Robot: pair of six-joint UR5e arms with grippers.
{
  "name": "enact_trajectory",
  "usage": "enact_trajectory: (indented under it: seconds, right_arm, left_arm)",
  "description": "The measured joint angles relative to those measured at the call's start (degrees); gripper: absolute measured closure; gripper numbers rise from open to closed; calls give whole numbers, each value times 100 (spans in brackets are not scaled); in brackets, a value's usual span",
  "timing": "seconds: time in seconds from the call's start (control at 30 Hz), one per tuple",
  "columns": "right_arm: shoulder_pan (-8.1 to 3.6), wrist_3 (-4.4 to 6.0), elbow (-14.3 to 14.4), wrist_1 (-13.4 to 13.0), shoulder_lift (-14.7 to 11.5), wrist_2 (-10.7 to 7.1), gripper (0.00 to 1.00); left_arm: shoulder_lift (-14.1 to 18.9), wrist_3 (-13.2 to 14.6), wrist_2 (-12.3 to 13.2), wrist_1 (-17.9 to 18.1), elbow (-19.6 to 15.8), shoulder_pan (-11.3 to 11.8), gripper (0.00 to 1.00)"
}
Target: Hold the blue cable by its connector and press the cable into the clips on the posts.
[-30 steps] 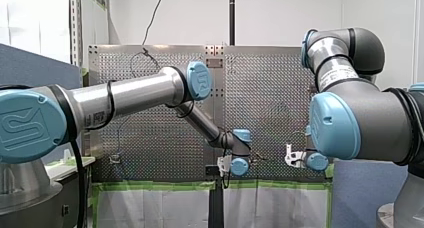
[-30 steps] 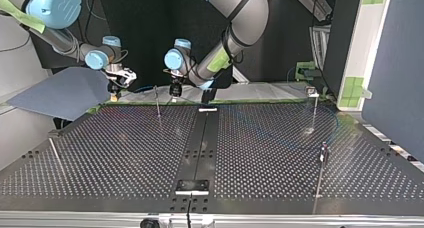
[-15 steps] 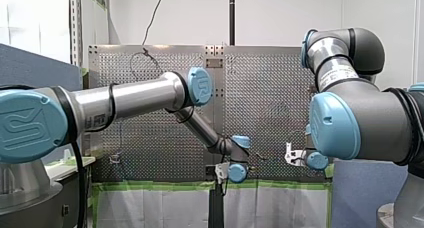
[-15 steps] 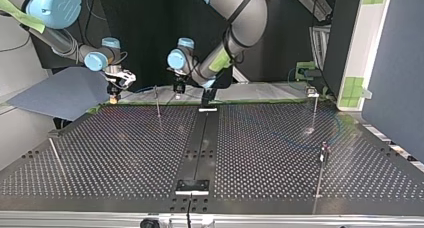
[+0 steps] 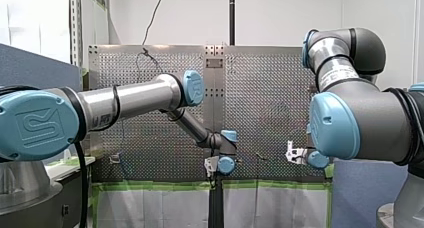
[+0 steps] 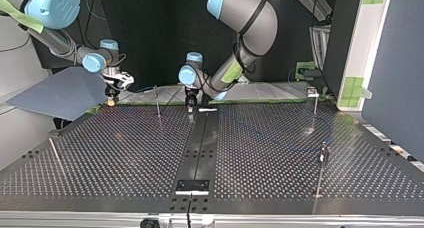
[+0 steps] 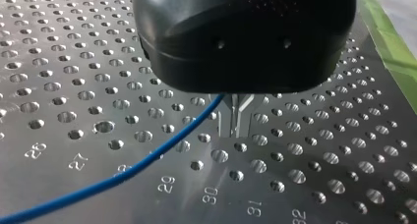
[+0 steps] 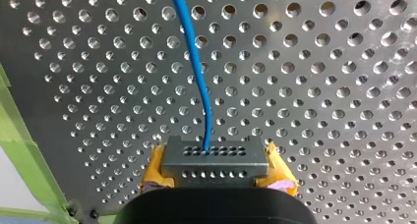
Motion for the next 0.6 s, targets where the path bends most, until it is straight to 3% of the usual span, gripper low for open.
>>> enact_trajectory:
  seconds: [0.6]
  right_arm:
    - [-108,56,-152,-6,8,-5,100]
  left_arm:
    - [3,42,-32,-23,112,-82,97]
